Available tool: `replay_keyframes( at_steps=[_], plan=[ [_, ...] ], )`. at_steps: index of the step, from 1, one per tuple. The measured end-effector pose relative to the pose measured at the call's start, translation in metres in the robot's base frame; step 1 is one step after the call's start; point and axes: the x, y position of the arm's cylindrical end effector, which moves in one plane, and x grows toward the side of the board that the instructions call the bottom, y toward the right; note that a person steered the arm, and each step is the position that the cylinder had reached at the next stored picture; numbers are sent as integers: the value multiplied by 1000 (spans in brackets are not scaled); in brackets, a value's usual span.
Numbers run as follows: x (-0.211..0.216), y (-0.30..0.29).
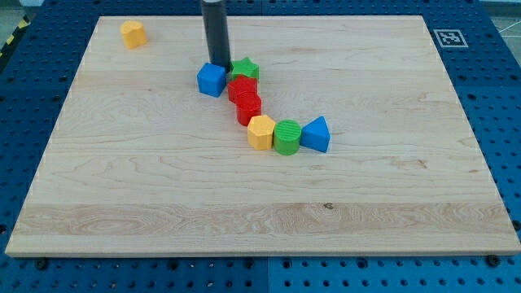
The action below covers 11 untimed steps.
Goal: Push the blue cube closer to the yellow heart
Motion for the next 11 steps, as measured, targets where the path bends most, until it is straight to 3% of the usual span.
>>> replay_keyframes(
  at_steps=[1,3,5,6,9,11],
  plan=[
    [3,0],
    [88,4],
    [136,2],
    [124,-11],
    [23,-49],
    [-20,-90]
  ],
)
